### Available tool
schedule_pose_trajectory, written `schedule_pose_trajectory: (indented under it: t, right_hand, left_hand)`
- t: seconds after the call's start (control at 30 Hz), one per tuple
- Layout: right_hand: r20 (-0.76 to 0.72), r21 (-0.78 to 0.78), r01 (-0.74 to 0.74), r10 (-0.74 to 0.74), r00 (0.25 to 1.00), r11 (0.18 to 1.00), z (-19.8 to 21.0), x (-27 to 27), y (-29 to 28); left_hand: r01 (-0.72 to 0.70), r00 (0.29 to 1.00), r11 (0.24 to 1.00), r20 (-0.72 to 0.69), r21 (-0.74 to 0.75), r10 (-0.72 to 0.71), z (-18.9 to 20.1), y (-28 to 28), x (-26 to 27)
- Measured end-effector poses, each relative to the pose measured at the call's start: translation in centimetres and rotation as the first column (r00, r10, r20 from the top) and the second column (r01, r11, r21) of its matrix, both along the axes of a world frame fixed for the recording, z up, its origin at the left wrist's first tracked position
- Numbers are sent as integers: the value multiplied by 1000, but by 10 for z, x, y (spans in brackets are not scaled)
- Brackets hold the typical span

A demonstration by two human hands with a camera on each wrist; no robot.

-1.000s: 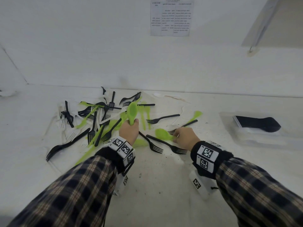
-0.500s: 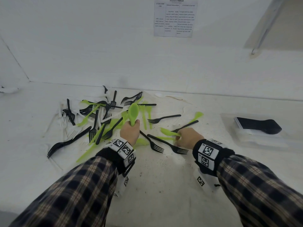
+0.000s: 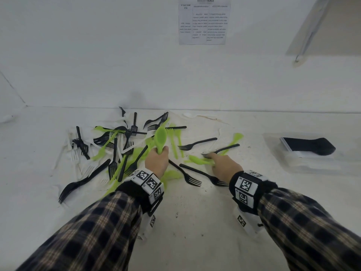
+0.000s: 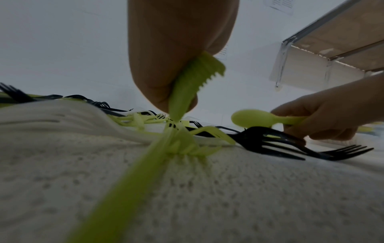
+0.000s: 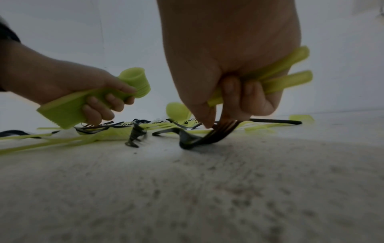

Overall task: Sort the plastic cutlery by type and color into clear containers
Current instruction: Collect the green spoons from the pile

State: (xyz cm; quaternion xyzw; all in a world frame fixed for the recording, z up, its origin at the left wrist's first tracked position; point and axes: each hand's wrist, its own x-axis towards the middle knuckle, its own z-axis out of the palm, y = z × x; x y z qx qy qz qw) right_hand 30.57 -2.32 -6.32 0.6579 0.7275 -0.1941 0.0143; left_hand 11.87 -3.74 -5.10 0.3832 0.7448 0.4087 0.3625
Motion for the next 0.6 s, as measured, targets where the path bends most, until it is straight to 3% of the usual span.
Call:
schedule_pose_trajectory:
  t: [0.4,0.6]
  right_hand:
    - [220,71,-115,97,971,991,3,-25,-4]
    - [68,144,-42,32,997,989,11,-28,-5]
  left_hand:
    - [32,999,999,6,-40,-32,-5,11,-14]
    - [72,995,997,65,-28,-70,0,14,-16]
